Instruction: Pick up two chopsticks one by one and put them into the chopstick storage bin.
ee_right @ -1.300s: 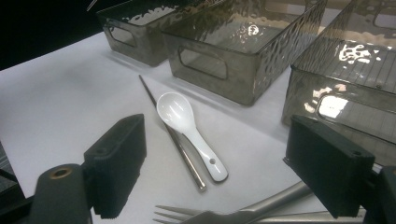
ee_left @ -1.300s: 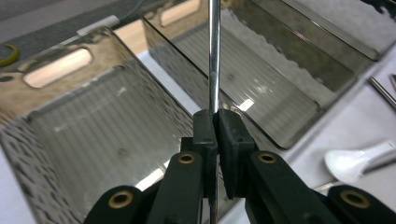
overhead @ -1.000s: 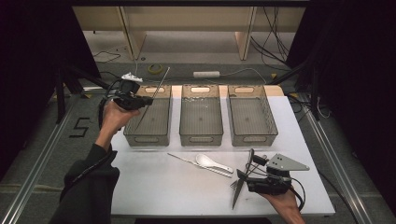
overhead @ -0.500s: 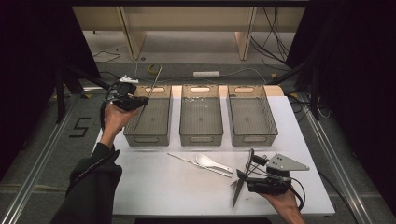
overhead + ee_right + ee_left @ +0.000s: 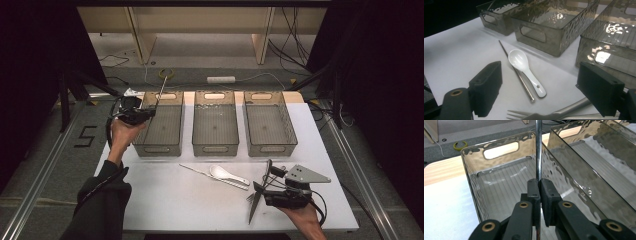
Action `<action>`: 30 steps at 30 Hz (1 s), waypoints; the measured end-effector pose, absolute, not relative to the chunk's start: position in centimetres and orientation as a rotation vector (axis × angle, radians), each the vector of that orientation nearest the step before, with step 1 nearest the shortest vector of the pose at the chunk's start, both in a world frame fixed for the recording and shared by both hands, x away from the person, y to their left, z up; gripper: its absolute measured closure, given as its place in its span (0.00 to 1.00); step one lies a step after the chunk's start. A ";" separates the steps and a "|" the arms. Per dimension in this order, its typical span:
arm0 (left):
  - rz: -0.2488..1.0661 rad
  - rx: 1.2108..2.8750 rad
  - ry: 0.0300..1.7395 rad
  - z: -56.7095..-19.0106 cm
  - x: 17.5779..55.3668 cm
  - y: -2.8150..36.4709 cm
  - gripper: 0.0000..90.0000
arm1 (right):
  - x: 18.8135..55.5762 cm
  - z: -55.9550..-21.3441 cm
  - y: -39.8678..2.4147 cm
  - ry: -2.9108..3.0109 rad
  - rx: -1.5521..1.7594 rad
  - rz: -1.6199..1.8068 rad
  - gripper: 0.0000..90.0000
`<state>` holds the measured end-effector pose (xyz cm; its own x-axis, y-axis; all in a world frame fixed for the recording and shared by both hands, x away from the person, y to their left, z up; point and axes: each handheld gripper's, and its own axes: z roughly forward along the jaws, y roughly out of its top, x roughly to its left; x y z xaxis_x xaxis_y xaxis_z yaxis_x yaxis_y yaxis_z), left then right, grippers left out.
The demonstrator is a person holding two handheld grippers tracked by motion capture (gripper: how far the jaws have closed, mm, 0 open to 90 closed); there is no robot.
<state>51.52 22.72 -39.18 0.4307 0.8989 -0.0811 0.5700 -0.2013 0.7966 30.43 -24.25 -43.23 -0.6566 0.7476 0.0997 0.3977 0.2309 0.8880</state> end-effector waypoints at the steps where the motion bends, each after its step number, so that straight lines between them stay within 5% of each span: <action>1: 0.527 1.898 1.248 -39.3 51.5 22.7 0.95 | 30.4 -43.2 -24.2 2.161 1.064 1.400 0.23; 30: 0.500 1.915 1.339 -42.0 52.0 23.1 0.93 | 30.3 -43.1 -24.2 2.167 1.047 1.400 0.24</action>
<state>52.03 23.11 -42.04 0.3811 0.9199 -0.0930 0.6340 -0.1868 0.7504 30.32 -24.19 -43.14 -0.6633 0.7425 0.0939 0.3909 0.2367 0.8895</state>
